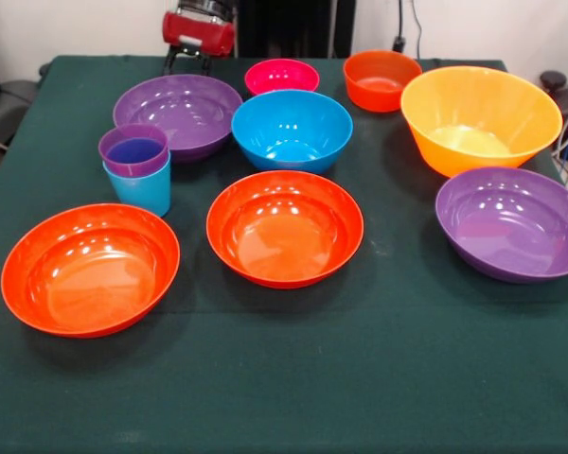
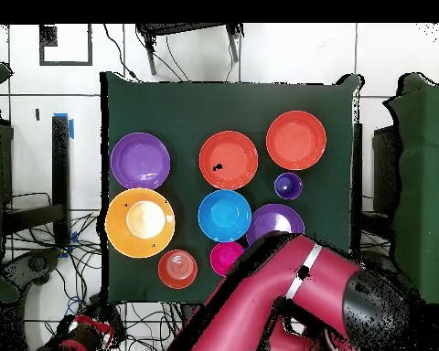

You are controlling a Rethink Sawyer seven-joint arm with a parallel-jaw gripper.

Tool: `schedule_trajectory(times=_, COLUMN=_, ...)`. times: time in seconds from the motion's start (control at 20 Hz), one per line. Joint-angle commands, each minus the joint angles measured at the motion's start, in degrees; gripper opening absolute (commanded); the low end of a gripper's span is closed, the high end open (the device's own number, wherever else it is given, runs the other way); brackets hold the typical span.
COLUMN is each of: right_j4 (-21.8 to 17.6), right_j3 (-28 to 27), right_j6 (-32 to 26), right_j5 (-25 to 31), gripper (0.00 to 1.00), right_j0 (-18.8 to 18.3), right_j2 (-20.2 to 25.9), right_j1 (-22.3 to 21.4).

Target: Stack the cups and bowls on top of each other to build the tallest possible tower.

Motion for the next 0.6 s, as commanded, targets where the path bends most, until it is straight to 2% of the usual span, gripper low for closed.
schedule_trajectory(times=0.05, right_j4=-36.03, right_j3=-5.79, right_j6=16.04, right_j5=52.32, gripper=1.00, right_j0=-4.92, right_j2=11.92, right_j1=-15.93)
schedule_trajectory(times=0.3, right_j4=-37.61, right_j3=-2.94, right_j6=14.10, right_j5=56.32, gripper=1.00, right_j0=-8.83, right_j2=14.31, right_j1=-20.45)
schedule_trajectory(times=0.6, right_j4=-35.97, right_j3=-2.00, right_j6=11.04, right_j5=58.75, gripper=1.00, right_j0=-11.67, right_j2=16.81, right_j1=-21.22)
